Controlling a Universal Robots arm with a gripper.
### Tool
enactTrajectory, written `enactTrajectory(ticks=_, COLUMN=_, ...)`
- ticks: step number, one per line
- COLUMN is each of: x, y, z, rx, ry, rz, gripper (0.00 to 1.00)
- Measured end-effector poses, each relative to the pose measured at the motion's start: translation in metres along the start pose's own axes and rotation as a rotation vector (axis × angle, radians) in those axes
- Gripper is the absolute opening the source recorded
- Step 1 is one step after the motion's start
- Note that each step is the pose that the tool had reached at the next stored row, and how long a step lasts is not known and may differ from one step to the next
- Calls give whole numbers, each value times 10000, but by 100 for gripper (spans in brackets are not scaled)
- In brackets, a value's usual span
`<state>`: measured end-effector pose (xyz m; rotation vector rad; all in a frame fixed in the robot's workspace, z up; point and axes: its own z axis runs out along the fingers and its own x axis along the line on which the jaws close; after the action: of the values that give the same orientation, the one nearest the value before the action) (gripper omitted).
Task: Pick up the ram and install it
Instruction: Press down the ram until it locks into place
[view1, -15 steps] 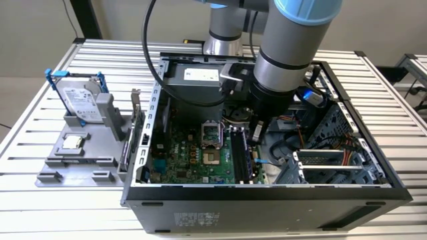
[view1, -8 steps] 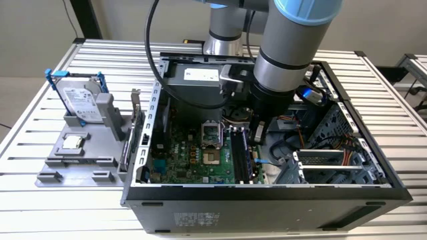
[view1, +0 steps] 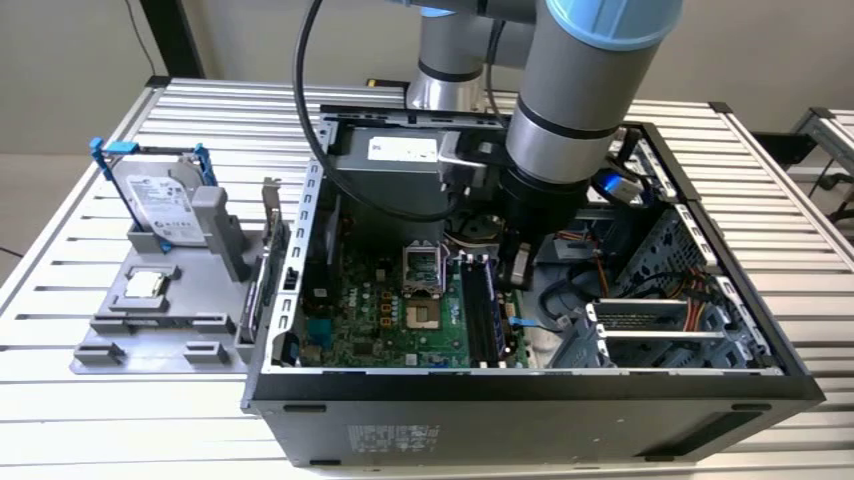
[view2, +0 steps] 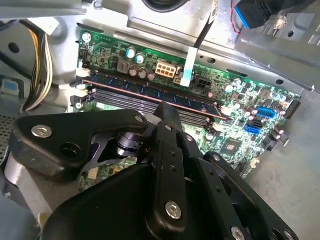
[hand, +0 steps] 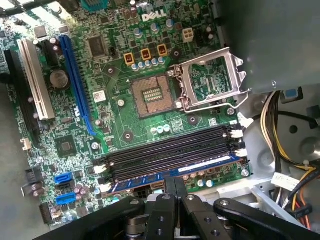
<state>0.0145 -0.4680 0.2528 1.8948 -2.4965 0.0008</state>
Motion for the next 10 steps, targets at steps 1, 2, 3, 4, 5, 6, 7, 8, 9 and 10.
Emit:
enactTrajectory(ticks=1, x=0, y=1, z=0, rx=0, ry=0, rz=-76, gripper=0)
enactTrajectory(ticks=2, x=0, y=2, z=0, rx=1, ry=1, rz=-157, gripper=0)
enactTrajectory(ticks=3, x=1, y=3, z=0, rx=1, ry=1, rz=-234, gripper=0)
enactTrajectory(ticks=4, x=1, y=4, z=0, rx=2, ry=1, rz=-310, gripper=0)
enactTrajectory(ticks=5, x=1, y=4, z=0, rx=2, ry=2, rz=-390, gripper=0)
enactTrajectory(ticks=6, x=1, y=5, z=0, rx=3, ry=2, rz=-463, gripper=0)
enactTrajectory(ticks=7, x=1, y=6, z=0, rx=3, ry=2, rz=-535, gripper=0)
enactTrajectory(ticks=8, x=2, y=7, z=0, rx=4, ry=2, rz=-609, gripper=0)
enactTrajectory(ticks=9, x=2, y=7, z=0, rx=4, ry=3, rz=-679, gripper=0)
enactTrajectory(ticks=10, x=2, y=8, z=0, rx=5, ry=3, rz=-751, gripper=0)
